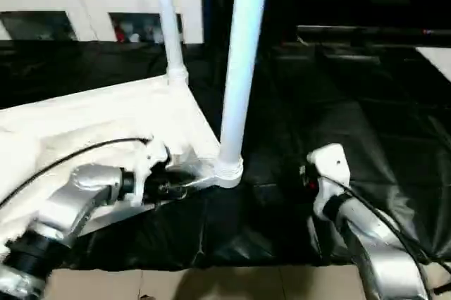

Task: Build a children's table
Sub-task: Rotate leg to tighten

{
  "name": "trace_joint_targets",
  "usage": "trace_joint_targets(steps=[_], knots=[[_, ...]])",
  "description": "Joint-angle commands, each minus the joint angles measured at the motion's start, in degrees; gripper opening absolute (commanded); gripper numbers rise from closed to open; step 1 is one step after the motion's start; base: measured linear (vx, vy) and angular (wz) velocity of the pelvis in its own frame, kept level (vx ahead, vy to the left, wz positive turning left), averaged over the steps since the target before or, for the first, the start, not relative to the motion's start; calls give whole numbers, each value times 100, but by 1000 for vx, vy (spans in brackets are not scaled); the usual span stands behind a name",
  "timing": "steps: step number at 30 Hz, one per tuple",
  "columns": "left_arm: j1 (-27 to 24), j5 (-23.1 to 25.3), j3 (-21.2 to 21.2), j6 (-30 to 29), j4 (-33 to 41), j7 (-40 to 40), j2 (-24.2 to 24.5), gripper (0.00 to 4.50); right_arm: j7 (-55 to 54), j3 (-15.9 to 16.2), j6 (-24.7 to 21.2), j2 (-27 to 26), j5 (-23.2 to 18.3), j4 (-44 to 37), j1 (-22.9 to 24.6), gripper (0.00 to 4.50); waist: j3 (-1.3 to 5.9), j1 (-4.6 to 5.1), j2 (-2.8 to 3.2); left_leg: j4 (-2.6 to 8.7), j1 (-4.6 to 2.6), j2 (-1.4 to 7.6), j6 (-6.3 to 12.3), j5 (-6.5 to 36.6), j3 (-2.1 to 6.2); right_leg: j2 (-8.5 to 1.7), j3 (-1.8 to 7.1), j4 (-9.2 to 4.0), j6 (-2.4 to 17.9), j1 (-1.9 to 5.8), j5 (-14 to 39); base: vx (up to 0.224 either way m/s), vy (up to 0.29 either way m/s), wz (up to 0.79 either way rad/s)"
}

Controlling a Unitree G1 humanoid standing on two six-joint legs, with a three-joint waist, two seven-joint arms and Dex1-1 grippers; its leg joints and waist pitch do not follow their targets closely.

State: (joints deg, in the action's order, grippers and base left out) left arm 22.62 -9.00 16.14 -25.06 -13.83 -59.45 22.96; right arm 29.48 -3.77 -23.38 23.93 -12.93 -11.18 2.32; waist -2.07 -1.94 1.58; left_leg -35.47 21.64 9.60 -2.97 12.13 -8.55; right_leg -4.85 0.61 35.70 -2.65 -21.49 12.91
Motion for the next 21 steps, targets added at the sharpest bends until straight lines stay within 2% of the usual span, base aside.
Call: trace_joint_targets(steps=[1, 3, 4, 6, 7, 10, 11, 12, 13, 17, 19, 21], knots=[[122, 110, 52, -190, -45, 79, 32, 183, 88, 65, -76, 61, -61, -152, 19, 392, 277, -4, -4, 479, -88, 192, 269, 866, 3, -173, 47, -381, 1620, 201, -75, 0, 0, 0], [139, 138, 27, -168, -57, 118, 32, 183, 116, 75, -76, 62, -86, -167, 16, 392, 264, 1, -7, 494, -96, 206, 203, 1043, -5, -175, 56, -411, 1610, 187, 276, 0, 0, 0], [131, 106, -74, -208, -36, 214, -15, 183, 123, 86, -82, 53, -94, -185, 8, 392, 256, 0, 20, 517, -95, 216, 132, 1158, -2, -182, 56, -421, 1566, 182, 464, 0, 0, 0], [91, 98, -166, -246, 23, 289, -53, 183, 156, 111, -94, 44, -93, -213, 0, 392, 257, 8, 10, 520, -94, 218, 100, 1177, -6, -178, 57, -425, 1544, 177, 478, 0, 0, 0], [49, 130, -145, -257, 83, 292, -24, 183, 177, 132, -112, 39, -90, -232, -1, 392, 258, -2, -13, 521, -88, 219, 98, 1158, -9, -182, 60, -424, 1522, 180, 470, 0, 0, 0], [-5, 121, -77, -299, 97, 351, 27, 183, 246, 194, -117, 39, -167, -248, -36, 392, 263, -1, -8, 520, -78, 215, 113, 1087, -14, -183, 63, -425, 1459, 175, 405, 0, 0, 0], [-7, 122, -63, -288, 91, 346, 35, 155, 257, 195, -119, 32, -185, -246, -43, 392, 260, 0, -2, 523, -77, 217, 118, 1079, -13, -180, 63, -425, 1459, 168, 385, 0, 0, 0], [-3, 141, -61, -309, 87, 373, 43, 147, 277, 208, -92, 35, -167, -237, -70, 392, 261, 0, -1, 523, -79, 218, 115, 1078, -15, -179, 62, -426, 1460, 164, 380, 0, 0, 0], [2, 166, -67, -346, 87, 413, 49, 147, 306, 220, -64, 40, -162, -222, -107, 392, 267, -8, -32, 519, -70, 216, 129, 1021, -16, -182, 62, -414, 1459, 175, 336, 0, 0, 0], [-10, 140, -5, -436, 183, 235, 124, 99, 609, 218, -83, 34, -440, -153, -276, 429, 255, 2, -34, 532, -65, 220, 153, 1085, -16, -188, 65, -425, 1440, 166, 458, 0, 0, 0], [6, 171, 29, -420, 199, 236, 157, 92, 755, 297, -57, 85, -451, -117, -334, 440, 245, 5, -24, 537, -75, 226, 140, 1158, -23, -187, 66, -439, 1434, 146, 567, 0, 0, 0], [15, 160, 100, -421, 241, 115, 210, 66, 907, 413, 24, 130, -421, -36, -423, 450, 253, -8, -24, 536, -77, 230, 123, 1104, -22, -187, 65, -433, 1432, 149, 514, 0, 0, 0]])
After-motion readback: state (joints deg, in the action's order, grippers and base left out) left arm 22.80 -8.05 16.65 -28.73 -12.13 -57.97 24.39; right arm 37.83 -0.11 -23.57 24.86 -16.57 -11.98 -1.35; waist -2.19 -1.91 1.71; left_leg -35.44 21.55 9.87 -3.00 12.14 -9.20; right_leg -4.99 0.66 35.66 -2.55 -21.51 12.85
